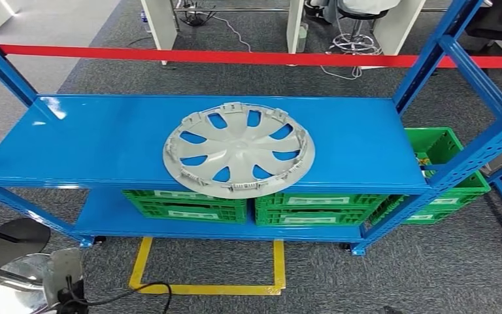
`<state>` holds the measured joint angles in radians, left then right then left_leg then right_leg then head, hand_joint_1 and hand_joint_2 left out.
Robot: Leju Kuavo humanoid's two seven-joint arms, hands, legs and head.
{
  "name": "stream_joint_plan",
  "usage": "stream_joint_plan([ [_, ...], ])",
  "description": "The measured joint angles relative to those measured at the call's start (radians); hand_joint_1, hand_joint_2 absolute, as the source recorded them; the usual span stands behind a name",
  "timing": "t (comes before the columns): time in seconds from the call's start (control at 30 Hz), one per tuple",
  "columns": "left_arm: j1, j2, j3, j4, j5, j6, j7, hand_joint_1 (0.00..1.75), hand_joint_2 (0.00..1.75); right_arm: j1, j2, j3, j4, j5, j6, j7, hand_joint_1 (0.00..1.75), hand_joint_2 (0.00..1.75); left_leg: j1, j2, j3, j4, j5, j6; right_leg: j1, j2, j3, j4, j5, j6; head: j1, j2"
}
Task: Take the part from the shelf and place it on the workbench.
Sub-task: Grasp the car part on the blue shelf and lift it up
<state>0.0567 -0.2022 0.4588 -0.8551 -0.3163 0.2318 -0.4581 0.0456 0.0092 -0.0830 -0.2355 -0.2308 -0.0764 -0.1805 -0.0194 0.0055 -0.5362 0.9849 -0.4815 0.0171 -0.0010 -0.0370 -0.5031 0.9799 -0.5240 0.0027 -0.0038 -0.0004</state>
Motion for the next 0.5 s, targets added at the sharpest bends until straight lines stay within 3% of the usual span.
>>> stream_joint_plan([
  [0.23,0.043,0.007,-0.109,-0.17,0.094,0.068,-0.022,0.0,0.0,-0.006,0.0,-0.002,0.007,0.02,0.0,-0.002,0.0,0.0,0.0,0.0,-0.001,0.0,0.0,0.0,0.0,-0.001,-0.001,0.0,-0.001,0.001,0.0,0.0],
  [0.33,0.055,0.018,-0.15,-0.216,0.096,0.08,0.018,0.0,0.0,-0.007,0.001,-0.004,0.009,0.026,-0.008,-0.001,0.0,0.0,0.0,0.0,0.0,0.0,-0.001,0.0,0.0,-0.001,-0.001,0.0,-0.001,0.001,0.0,0.0],
  [0.5,0.065,0.04,-0.227,-0.164,0.098,0.117,0.054,0.0,0.0,-0.007,0.003,-0.009,0.01,0.039,-0.018,0.003,0.0,0.0,0.0,0.0,0.0,0.0,0.0,0.0,0.0,-0.001,-0.001,0.0,-0.001,0.001,0.0,0.0],
])
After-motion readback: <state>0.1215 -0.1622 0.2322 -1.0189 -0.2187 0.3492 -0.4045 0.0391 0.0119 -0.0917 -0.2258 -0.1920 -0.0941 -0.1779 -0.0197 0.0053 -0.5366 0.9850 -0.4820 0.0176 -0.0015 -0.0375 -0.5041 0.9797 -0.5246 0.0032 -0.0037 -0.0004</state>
